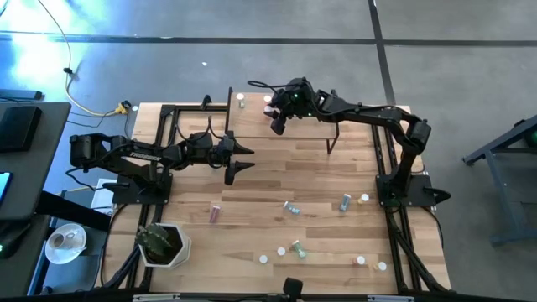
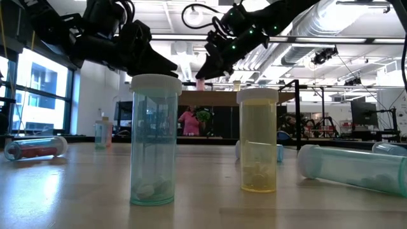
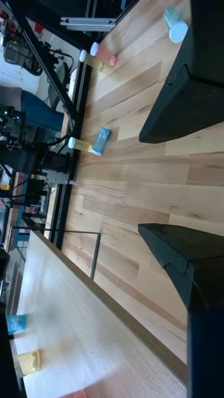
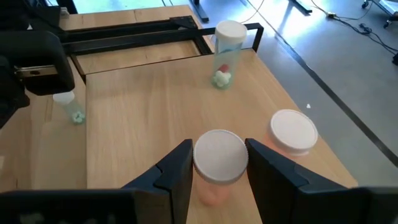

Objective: Pick and place medicine bottles onto shelf by color
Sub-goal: Align the pink pill bottle with the pink bottle on the shelf

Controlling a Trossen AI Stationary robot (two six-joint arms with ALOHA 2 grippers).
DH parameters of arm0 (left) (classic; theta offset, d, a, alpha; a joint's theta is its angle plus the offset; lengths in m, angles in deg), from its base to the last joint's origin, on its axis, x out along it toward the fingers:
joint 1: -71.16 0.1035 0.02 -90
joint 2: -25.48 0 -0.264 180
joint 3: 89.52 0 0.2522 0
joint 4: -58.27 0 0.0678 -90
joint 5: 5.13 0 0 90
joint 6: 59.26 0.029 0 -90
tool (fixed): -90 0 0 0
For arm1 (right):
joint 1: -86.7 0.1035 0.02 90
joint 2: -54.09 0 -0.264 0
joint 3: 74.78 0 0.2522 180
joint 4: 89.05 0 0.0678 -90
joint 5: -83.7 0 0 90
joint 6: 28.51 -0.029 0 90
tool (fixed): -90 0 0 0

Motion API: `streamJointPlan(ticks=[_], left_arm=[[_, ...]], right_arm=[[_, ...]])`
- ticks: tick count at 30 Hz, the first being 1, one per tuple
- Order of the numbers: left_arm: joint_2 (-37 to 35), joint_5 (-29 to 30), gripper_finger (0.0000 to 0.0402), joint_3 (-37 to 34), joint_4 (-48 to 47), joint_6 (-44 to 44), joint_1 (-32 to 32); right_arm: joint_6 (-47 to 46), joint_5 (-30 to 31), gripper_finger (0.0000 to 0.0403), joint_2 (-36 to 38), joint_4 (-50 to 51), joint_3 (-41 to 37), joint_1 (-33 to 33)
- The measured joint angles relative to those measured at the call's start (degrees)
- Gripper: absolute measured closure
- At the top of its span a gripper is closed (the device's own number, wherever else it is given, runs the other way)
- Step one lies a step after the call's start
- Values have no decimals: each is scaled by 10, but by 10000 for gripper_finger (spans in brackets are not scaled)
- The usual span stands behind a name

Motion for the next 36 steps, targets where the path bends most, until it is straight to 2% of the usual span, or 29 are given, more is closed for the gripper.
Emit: streamJointPlan(ticks=[16, 36], left_arm=[[0, 0, 188, 0, 0, -9, 0], [0, 0, 188, 0, 0, -9, 0]], right_arm=[[1, -4, 269, 0, -3, 0, 0], [1, -5, 247, 0, -15, 0, 0]])
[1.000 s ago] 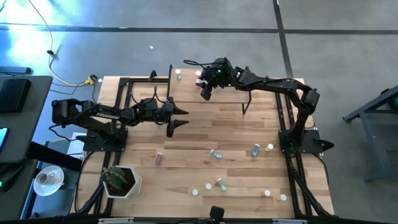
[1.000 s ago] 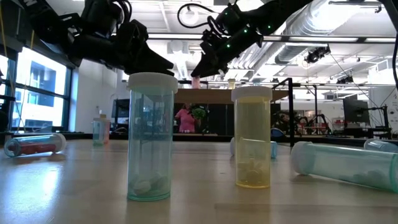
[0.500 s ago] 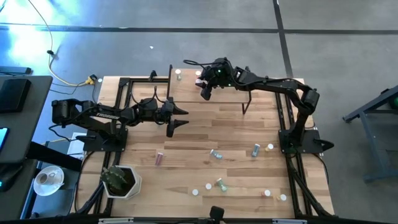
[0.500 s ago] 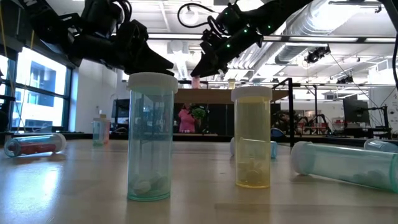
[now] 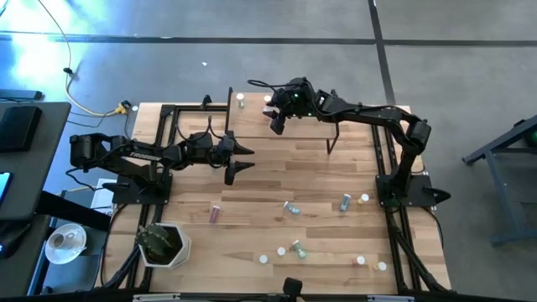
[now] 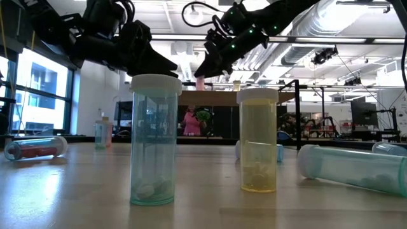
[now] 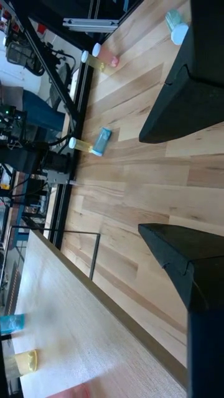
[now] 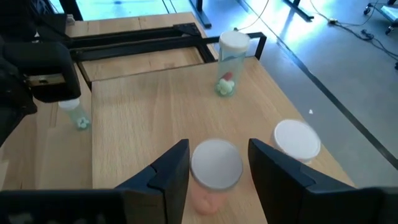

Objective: Pick and place medicine bottles onto shelf by color
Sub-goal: Align the pink pill bottle with the pink bottle on the shelf, then align the green pill bottle with the green bottle on the shelf

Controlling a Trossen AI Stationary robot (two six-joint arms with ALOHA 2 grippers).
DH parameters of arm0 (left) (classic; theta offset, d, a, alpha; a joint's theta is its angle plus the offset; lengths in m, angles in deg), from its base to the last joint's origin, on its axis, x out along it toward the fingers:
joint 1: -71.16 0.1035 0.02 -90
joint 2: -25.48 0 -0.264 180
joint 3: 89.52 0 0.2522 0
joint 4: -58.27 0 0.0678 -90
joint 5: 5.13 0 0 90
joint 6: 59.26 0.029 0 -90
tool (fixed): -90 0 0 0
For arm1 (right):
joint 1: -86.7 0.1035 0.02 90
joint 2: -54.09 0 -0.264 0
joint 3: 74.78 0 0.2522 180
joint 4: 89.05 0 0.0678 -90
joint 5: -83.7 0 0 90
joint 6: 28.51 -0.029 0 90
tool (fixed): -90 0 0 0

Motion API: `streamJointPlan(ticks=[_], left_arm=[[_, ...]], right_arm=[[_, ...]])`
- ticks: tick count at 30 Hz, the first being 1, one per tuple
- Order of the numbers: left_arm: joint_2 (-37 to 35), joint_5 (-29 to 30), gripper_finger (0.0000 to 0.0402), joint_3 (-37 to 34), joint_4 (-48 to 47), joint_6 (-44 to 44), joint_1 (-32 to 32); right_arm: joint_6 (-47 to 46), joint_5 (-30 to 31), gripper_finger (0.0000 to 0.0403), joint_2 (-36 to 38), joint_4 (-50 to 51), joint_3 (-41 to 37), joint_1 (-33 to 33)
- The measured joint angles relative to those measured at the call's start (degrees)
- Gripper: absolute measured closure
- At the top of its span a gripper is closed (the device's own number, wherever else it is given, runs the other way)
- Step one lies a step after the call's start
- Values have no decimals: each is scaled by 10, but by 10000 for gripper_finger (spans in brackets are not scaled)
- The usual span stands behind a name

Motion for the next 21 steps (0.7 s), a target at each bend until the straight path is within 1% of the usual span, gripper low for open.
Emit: streamJointPlan(ticks=[9, 15, 18, 21], left_arm=[[0, 0, 188, 0, 0, 0, 0], [0, 0, 188, 0, 0, 0, 0], [0, 0, 188, 0, 0, 0, 0], [0, 0, 188, 0, -1, 0, 0]], right_arm=[[2, 0, 246, 1, -3, 0, 0], [5, 3, 246, 20, 1, 10, 0], [5, 3, 246, 32, 18, 26, 4], [1, 3, 246, 43, 75, 51, 8]])
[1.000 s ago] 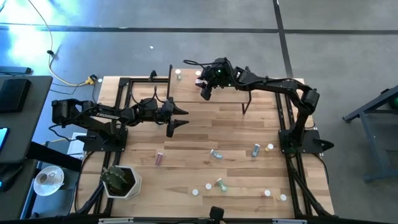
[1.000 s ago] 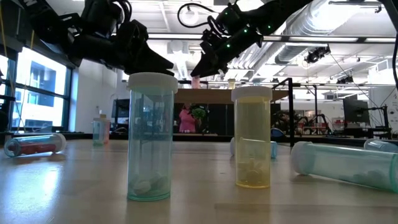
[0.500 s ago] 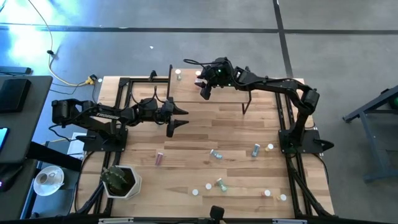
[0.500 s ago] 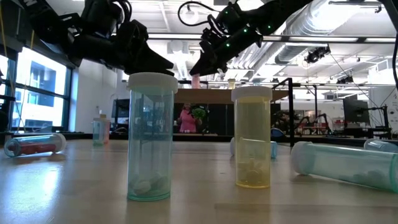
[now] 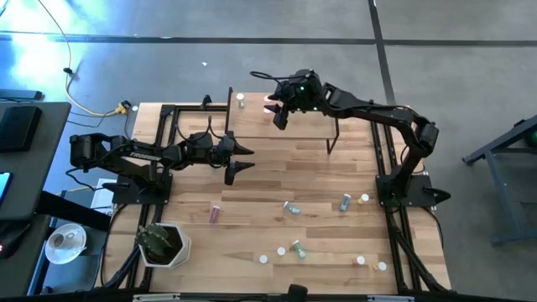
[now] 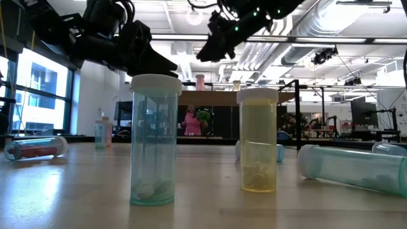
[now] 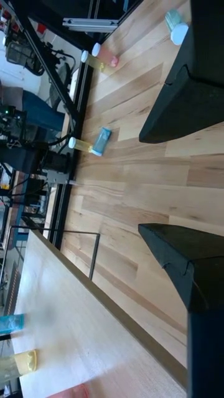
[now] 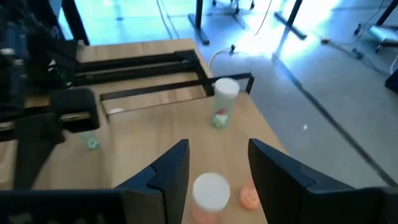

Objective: Pick and place medicine bottles onto shelf by color
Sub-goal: Align the green pill bottle with the green bottle on the shelf

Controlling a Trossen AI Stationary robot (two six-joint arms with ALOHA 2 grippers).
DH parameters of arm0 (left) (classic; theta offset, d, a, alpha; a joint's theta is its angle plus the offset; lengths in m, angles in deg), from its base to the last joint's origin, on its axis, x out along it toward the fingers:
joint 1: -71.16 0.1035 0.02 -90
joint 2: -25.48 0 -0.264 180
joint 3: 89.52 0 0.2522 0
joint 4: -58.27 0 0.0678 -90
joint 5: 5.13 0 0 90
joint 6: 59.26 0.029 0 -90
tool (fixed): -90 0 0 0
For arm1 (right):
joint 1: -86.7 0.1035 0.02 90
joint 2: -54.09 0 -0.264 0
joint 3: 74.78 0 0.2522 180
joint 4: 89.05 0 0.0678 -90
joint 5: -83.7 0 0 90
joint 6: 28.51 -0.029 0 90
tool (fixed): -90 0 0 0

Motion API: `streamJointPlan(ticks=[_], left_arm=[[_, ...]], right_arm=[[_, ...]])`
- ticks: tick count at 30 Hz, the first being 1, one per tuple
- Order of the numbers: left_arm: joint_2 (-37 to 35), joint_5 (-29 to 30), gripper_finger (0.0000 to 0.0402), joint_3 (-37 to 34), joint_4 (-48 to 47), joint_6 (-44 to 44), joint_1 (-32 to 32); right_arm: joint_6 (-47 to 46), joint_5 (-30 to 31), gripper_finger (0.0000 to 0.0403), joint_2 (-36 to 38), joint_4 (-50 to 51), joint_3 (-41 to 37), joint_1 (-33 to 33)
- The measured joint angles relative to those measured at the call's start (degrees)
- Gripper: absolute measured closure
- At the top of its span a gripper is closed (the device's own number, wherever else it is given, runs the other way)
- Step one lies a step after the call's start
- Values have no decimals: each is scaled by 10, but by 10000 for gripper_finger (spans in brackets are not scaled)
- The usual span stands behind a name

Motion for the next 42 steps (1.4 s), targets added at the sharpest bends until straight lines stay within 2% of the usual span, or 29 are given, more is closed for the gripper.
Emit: streamJointPlan(ticks=[4, 8, 15, 18, 23, 26, 29, 33, 38, 42], left_arm=[[0, 0, 188, 0, -3, 0, -8], [0, -2, 188, 0, -3, 0, -23], [-4, -67, 188, 7, -20, -19, -37], [-15, -70, 188, 36, -70, -29, -41], [-24, -67, 188, 118, -224, -13, -63], [-24, -54, 188, 163, -289, 9, -86], [-24, -23, 188, 188, -306, 21, -115], [-24, 2, 188, 193, -308, 25, -160], [-19, 7, 188, 193, -310, 26, -221], [-18, 53, 188, 193, -311, 26, -275]], right_arm=[[0, 0, 246, 1, 92, 49, 10], [14, -1, 246, 1, 138, 80, 30], [48, -9, 246, 41, 166, 92, 75], [58, -9, 246, 68, 191, 92, 91], [39, -7, 247, 111, 245, 92, 104], [28, 6, 247, 129, 269, 92, 114], [19, 34, 247, 139, 292, 92, 125], [12, 66, 247, 139, 329, 92, 140], [-1, 74, 247, 134, 340, 91, 155], [-5, 76, 247, 135, 323, 91, 162]])
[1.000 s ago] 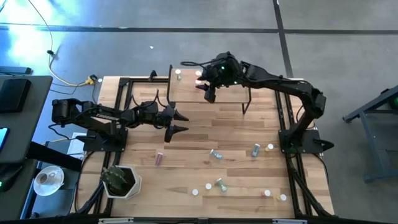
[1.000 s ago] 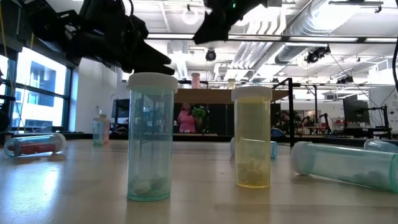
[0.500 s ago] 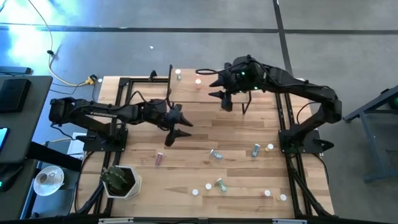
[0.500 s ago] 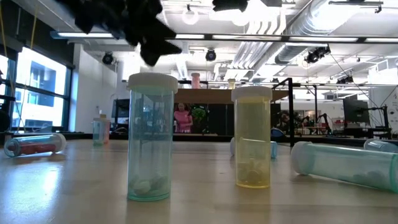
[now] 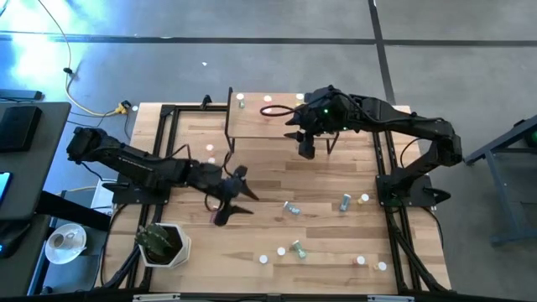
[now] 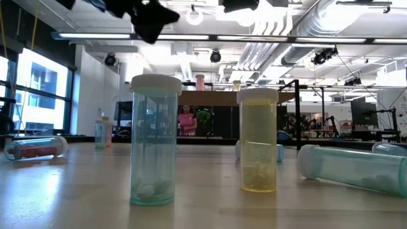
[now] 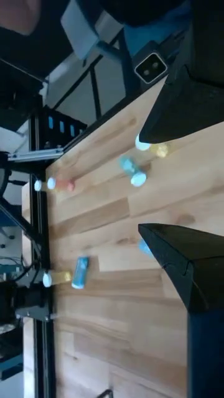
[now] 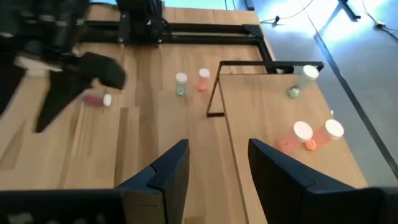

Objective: Pick and place medicine bottles onto shelf by color
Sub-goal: Align the green pill bottle with the green bottle on the shelf

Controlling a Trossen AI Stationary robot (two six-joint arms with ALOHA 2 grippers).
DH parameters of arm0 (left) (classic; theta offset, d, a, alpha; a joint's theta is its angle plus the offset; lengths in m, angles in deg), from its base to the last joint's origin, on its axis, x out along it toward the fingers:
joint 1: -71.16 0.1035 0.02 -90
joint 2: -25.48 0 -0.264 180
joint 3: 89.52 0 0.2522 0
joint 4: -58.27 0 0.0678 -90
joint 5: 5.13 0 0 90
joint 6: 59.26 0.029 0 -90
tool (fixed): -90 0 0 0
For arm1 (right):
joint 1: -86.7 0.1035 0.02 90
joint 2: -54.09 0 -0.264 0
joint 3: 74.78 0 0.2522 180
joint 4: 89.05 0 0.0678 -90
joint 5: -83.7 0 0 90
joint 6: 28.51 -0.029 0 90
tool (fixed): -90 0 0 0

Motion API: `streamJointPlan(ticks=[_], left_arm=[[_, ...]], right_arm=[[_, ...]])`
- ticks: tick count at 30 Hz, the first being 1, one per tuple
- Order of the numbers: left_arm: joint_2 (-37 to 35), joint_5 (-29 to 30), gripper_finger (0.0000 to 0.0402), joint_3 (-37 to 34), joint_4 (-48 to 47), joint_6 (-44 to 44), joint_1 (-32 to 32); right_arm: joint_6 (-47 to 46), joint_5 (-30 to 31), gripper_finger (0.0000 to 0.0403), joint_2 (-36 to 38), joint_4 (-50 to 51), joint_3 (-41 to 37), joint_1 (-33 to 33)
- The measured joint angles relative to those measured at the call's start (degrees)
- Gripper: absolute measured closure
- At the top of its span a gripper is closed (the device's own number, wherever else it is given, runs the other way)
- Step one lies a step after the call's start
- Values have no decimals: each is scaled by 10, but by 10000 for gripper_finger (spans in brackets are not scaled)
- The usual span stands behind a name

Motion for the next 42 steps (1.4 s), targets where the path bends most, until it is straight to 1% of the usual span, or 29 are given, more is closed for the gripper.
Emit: streamJointPlan(ticks=[3, 9, 11, 16, 24, 27, 31, 34, 37, 42], left_arm=[[2, 43, 188, 0, 0, -5, -37], [43, 108, 188, 1, 21, -29, -96], [63, 118, 188, 0, 22, -40, -111], [111, 123, 188, 1, 81, -62, -145], [181, 178, 188, 0, 119, -127, -191], [200, 194, 188, 0, 128, -158, -204], [216, 198, 188, 0, 150, -193, -216], [221, 191, 188, 20, 140, -200, -219], [221, 169, 188, 60, 112, -196, -219], [225, 178, 188, 152, -39, -192, -219]], right_arm=[[-11, 1, 247, 1, -8, 0, 1], [-28, 0, 247, 1, -10, 0, 0], [-33, 0, 247, 1, -11, 0, 0], [-47, 0, 247, 1, -11, 0, 0], [-89, -6, 247, 1, -8, 0, 0], [-109, -8, 247, 1, -5, 0, 1], [-127, -7, 247, 1, -3, 0, 7], [-138, -8, 247, 1, -2, 0, 16], [-146, -7, 247, 1, -2, 0, 28], [-147, -7, 247, 1, -2, 0, 46]])
